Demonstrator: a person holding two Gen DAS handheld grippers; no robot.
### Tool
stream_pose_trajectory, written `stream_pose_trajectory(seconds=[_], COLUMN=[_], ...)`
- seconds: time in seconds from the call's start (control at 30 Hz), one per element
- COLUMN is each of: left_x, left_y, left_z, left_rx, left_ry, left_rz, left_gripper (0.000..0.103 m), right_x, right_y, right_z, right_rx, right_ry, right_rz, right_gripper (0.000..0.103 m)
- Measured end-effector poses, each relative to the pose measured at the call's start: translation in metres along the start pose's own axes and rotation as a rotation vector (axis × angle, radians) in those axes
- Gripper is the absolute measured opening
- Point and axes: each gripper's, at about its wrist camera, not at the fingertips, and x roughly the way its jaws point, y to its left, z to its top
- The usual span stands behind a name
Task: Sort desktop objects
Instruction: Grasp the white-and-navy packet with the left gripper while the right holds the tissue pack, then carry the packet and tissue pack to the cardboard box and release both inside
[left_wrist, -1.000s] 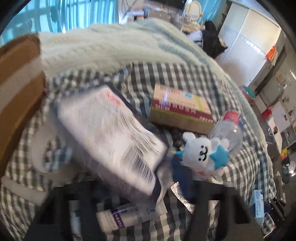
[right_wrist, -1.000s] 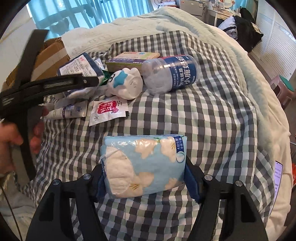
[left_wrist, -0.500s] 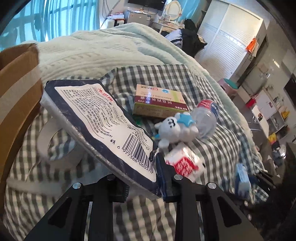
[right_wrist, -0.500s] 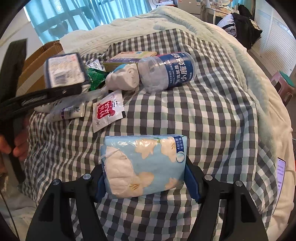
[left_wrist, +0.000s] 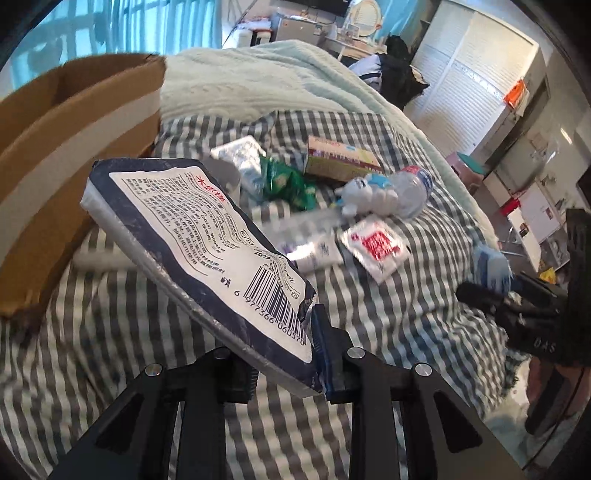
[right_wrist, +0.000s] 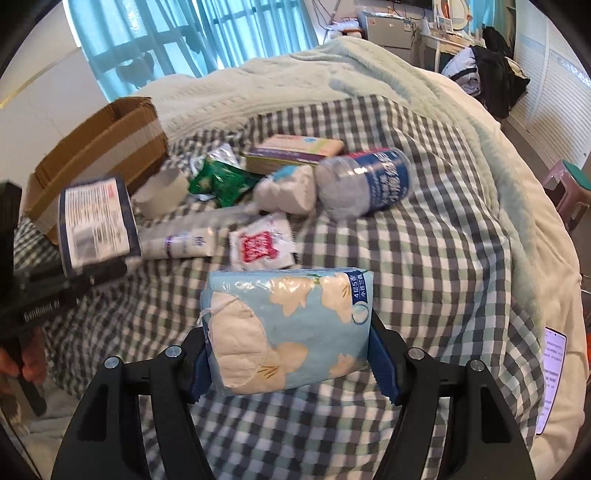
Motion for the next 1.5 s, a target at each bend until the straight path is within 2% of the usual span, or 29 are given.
stream_pose_trajectory(seconds=[0.13, 0.2, 0.23, 0.27, 0.47, 0.6, 0.63, 0.73, 0.83, 1.0, 1.13, 1.3, 1.43, 1.5], left_x=[-0.006, 0.000, 0.003, 0.005, 0.012, 0.017, 0.020, 0.025, 0.018, -0.017, -0.064, -0.153, -0.225, -0.261], left_y=[0.009, 0.018, 0.022, 0.028, 0.058, 0.063, 0.064, 0.067, 0.068, 0.055, 0.048, 0.064, 0.074, 0.080], left_z=[-0.026, -0.042, -0.048, -0.056, -0.062, -0.051, -0.049, -0.047, -0.051, -0.042, -0.013, 0.038, 0.086, 0.114], left_rx=[-0.013, -0.050, -0.070, -0.100, -0.238, -0.248, -0.243, -0.209, -0.182, -0.092, -0.061, -0.116, -0.113, -0.144], left_ry=[0.038, 0.101, 0.122, 0.136, 0.145, 0.117, 0.114, 0.126, 0.106, 0.049, -0.032, -0.201, -0.347, -0.433], left_rz=[-0.028, -0.067, -0.072, -0.065, -0.099, -0.118, -0.104, -0.077, -0.069, -0.036, -0.023, 0.010, 0.116, 0.149], left_gripper=[0.028, 0.040, 0.056, 0.067, 0.070, 0.070, 0.068, 0.027, 0.018, 0.015, 0.015, 0.015, 0.015, 0.015], right_x=[-0.004, -0.004, -0.004, -0.003, 0.005, 0.008, 0.008, 0.009, 0.006, -0.010, -0.048, -0.106, -0.156, -0.169], right_y=[0.019, 0.026, 0.030, 0.033, 0.046, 0.048, 0.049, 0.052, 0.056, 0.068, 0.095, 0.141, 0.192, 0.212], right_z=[-0.001, -0.002, -0.003, -0.004, -0.008, -0.006, -0.006, -0.005, -0.004, 0.008, 0.045, 0.107, 0.157, 0.179], right_rx=[-0.028, -0.038, -0.046, -0.051, -0.083, -0.090, -0.093, -0.103, -0.113, -0.142, -0.211, -0.295, -0.391, -0.395], right_ry=[-0.006, -0.004, -0.001, 0.001, 0.032, 0.041, 0.043, 0.049, 0.043, 0.013, -0.072, -0.178, -0.248, -0.239], right_rz=[0.017, 0.022, 0.025, 0.025, 0.018, 0.008, 0.006, 0.003, 0.007, 0.012, 0.042, 0.096, 0.112, 0.142], right_gripper=[0.068, 0.068, 0.068, 0.068, 0.069, 0.069, 0.069, 0.069, 0.069, 0.069, 0.069, 0.069, 0.069, 0.069])
